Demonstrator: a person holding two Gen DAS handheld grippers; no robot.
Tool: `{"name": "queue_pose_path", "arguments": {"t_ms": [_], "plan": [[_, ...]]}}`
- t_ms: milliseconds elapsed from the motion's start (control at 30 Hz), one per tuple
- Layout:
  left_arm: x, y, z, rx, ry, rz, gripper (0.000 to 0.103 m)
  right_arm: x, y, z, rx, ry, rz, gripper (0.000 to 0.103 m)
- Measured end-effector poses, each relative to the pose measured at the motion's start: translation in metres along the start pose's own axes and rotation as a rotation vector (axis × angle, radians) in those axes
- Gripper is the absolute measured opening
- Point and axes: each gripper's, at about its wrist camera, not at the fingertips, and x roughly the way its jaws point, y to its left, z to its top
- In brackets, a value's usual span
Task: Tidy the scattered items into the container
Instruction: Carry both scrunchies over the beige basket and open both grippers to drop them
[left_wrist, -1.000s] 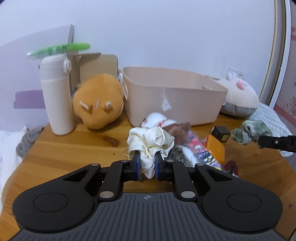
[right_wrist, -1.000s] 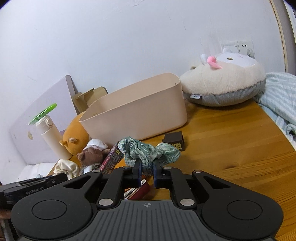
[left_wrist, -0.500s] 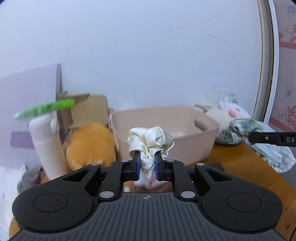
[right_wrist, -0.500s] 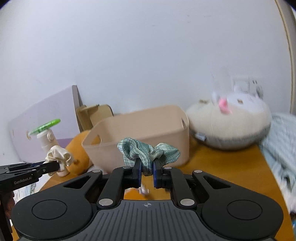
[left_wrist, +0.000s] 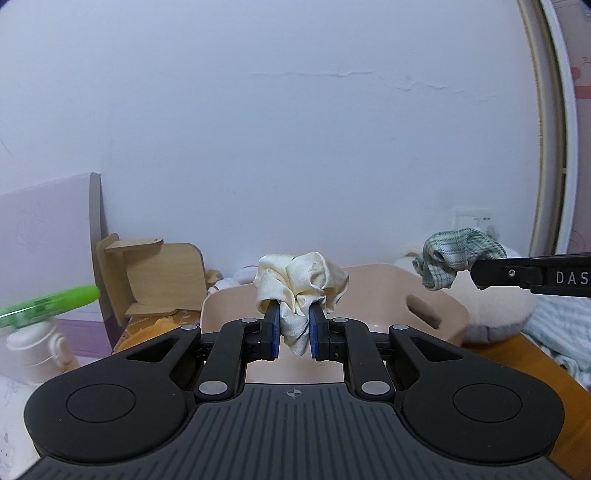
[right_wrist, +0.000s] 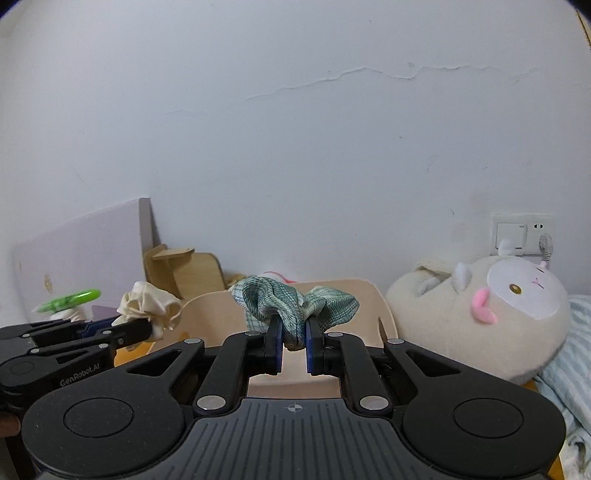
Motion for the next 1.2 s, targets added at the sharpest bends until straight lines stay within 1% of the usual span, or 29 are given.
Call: {"name": "queue_pose_path", "arguments": {"t_ms": [133, 233, 367, 433, 533, 633, 733, 800, 833, 867, 900, 967, 1033, 1067, 1100, 1200], "plan": [[0.034, 0.003, 0.002, -0.013, 0.040, 0.019, 0.015, 0.028, -0.003, 0.007, -0.005, 0.025, -0.005, 0.011], [0.054, 0.001, 0.000, 0.000, 0.060, 0.039, 0.015, 0.051, -0.003, 0.009, -0.027, 0.067, -0.013, 0.011], [0.079, 0.001, -0.007, 0.005, 0.116, 0.035, 0.016, 0.081, -0.005, 0.004, -0.033, 0.123, -0.014, 0.011], [0.087, 0.001, -0.011, -0.002, 0.138, 0.034, 0.016, 0.097, -0.007, -0.001, -0.032, 0.169, -0.012, 0.011], [0.094, 0.004, -0.014, -0.003, 0.151, 0.036, 0.016, 0.117, -0.010, -0.011, -0.024, 0.231, -0.012, 0.011], [0.096, 0.004, -0.016, 0.001, 0.169, 0.038, 0.017, 0.124, -0.014, -0.018, -0.014, 0.256, -0.014, 0.011], [0.100, 0.005, -0.018, 0.005, 0.195, 0.038, 0.023, 0.128, -0.018, -0.017, -0.004, 0.272, -0.021, 0.014], [0.100, 0.005, -0.020, 0.015, 0.193, 0.044, 0.027, 0.130, -0.020, -0.016, -0.006, 0.281, -0.028, 0.022], [0.099, 0.005, -0.020, 0.016, 0.191, 0.044, 0.036, 0.130, -0.020, -0.016, -0.010, 0.282, -0.032, 0.025], [0.097, 0.005, -0.020, 0.012, 0.185, 0.044, 0.044, 0.129, -0.020, -0.015, -0.016, 0.280, -0.036, 0.031], [0.094, 0.005, -0.019, 0.008, 0.178, 0.045, 0.048, 0.128, -0.020, -0.014, -0.020, 0.275, -0.040, 0.035], [0.088, 0.005, -0.017, 0.005, 0.153, 0.054, 0.063, 0.124, -0.020, -0.012, -0.019, 0.264, -0.039, 0.040], [0.081, 0.005, -0.014, 0.009, 0.128, 0.065, 0.069, 0.118, -0.019, -0.011, -0.011, 0.249, -0.035, 0.047], [0.077, 0.005, -0.013, 0.011, 0.120, 0.068, 0.071, 0.115, -0.019, -0.010, -0.009, 0.240, -0.033, 0.053], [0.073, 0.006, -0.012, 0.011, 0.112, 0.070, 0.072, 0.110, -0.018, -0.009, -0.009, 0.228, -0.033, 0.061], [0.060, 0.010, -0.010, -0.001, 0.098, 0.071, 0.075, 0.095, -0.014, -0.005, -0.020, 0.191, -0.040, 0.070]]}}
